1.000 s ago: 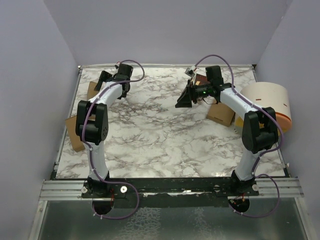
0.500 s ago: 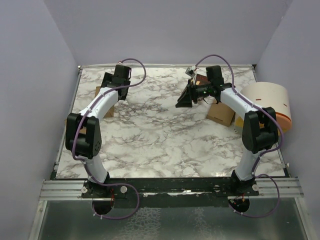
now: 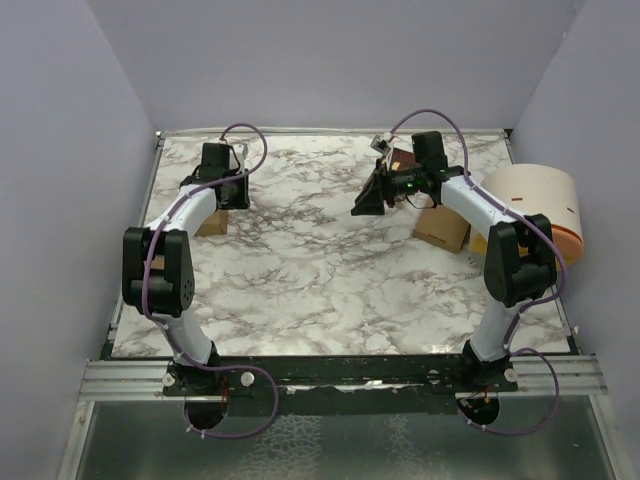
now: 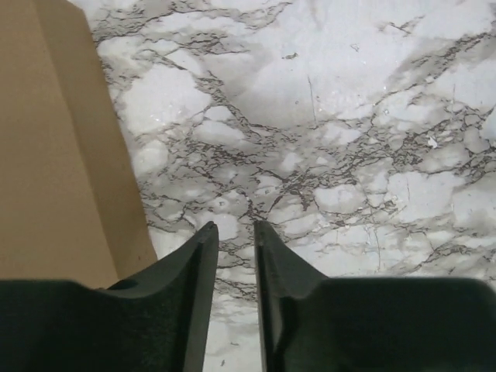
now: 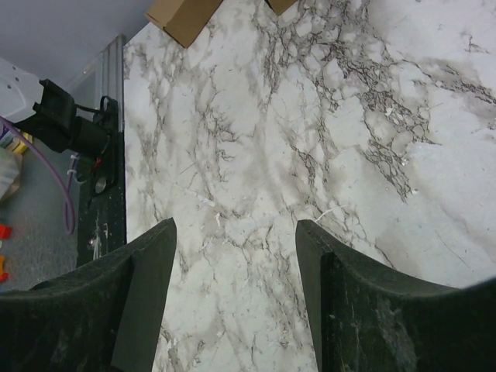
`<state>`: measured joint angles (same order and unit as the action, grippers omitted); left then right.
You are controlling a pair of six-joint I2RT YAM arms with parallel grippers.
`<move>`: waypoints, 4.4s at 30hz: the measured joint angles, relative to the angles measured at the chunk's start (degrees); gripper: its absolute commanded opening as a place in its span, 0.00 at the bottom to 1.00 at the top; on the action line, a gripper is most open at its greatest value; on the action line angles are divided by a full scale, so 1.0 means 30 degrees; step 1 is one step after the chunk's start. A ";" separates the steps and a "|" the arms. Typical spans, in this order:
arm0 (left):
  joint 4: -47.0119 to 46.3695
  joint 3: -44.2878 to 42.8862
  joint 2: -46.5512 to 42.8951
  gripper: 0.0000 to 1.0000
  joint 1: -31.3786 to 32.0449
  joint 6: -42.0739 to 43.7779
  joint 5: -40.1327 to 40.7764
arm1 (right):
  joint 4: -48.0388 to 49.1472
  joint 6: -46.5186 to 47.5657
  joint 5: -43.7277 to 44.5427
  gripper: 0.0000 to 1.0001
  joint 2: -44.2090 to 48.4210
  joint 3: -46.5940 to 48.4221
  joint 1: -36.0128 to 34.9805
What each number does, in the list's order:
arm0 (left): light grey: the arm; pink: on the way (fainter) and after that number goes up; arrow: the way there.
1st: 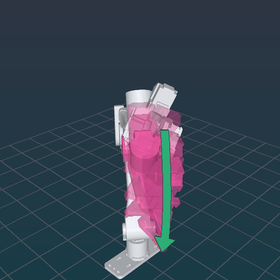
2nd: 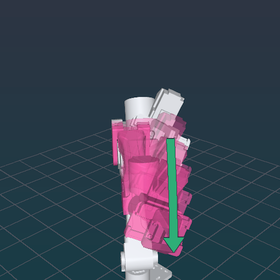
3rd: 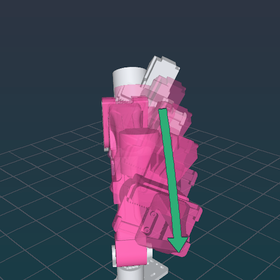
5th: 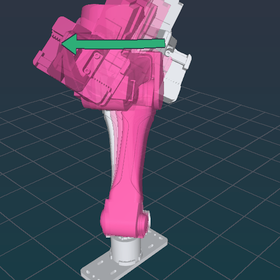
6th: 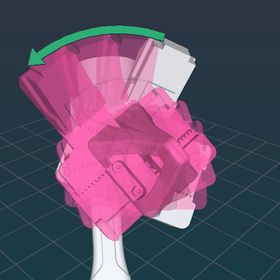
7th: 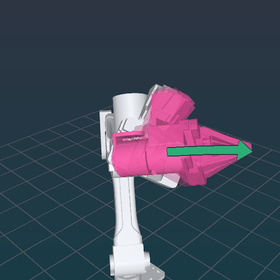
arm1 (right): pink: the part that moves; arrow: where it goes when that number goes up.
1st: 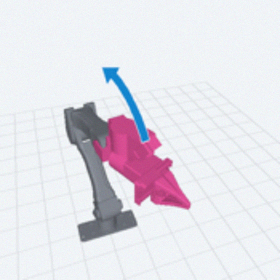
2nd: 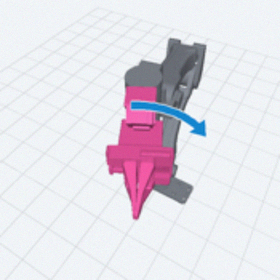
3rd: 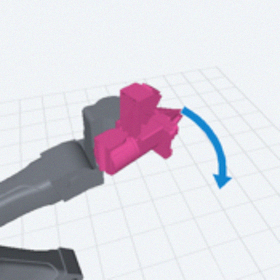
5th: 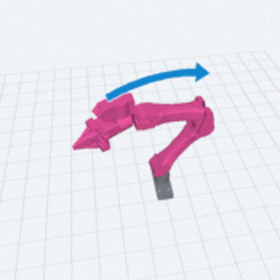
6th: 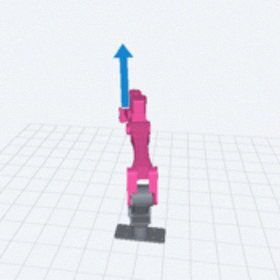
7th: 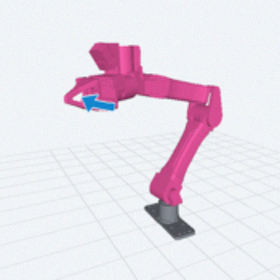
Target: Fold the paper box
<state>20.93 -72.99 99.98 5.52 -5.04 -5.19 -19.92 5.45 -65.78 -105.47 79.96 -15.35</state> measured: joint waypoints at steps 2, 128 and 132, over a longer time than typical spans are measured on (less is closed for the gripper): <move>-0.0153 -0.0044 0.0423 0.17 -0.0459 -0.0415 -0.1304 | 0.0000 0.0007 0.0007 0.63 0.0000 0.0000 0.0000; -0.9814 0.1304 -1.4069 0.99 -0.3228 -1.0535 -1.1256 | -0.2324 0.1683 1.3019 1.00 1.1927 0.5872 0.0415; -0.9704 0.1239 -1.4185 0.99 -0.3228 -1.0761 -1.1460 | -0.2361 0.0036 1.4440 1.00 1.2233 0.5872 0.0415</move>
<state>-8.19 -69.28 57.43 -4.16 -37.32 -39.57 -27.00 5.56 -22.46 -68.77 97.58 -14.11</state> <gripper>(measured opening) 0.991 0.994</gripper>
